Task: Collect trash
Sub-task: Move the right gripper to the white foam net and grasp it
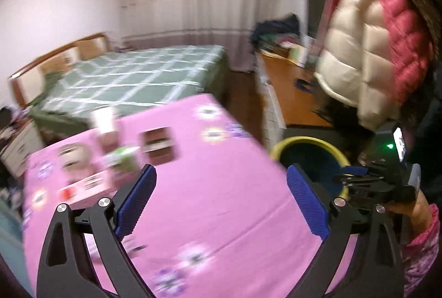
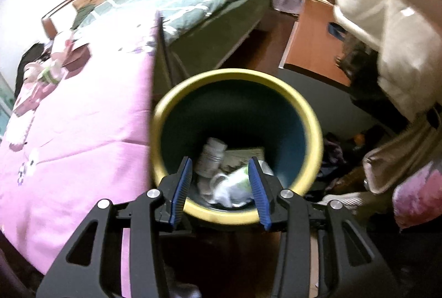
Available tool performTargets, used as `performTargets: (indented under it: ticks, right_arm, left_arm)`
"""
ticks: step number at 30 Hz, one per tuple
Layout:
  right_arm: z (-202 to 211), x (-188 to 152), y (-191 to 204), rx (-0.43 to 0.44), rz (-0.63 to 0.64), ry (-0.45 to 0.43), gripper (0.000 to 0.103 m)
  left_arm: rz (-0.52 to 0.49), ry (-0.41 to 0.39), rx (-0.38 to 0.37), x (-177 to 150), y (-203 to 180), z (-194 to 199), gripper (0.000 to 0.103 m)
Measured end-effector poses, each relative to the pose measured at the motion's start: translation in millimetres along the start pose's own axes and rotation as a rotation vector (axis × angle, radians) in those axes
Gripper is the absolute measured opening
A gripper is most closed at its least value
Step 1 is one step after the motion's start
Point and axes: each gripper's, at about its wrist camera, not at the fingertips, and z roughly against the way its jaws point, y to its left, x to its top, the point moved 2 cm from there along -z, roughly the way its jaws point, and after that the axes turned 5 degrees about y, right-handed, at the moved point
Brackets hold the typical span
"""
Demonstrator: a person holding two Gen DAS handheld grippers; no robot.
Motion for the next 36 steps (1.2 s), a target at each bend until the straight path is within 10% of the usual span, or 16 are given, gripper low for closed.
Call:
performTargets:
  ticks: [14, 24, 36]
  right_arm:
    - [-15.3, 31.1, 200.4, 0.186, 0.310, 0.006, 0.041]
    - [-31.1, 44.2, 344.1, 0.322, 0.471, 0.041, 0.041]
    - [-62.3, 48.8, 405.9, 0.337, 0.477, 0.121, 0.047]
  left_arm:
    - [0.341, -0.062, 0.414, -104.6, 192.6, 118.9, 0.095]
    - [0.357, -0.071, 0.413, -121.8, 204.5, 126.0, 0.095]
    - [0.387, -0.058, 0.403, -131.5, 213.7, 121.8, 0.095]
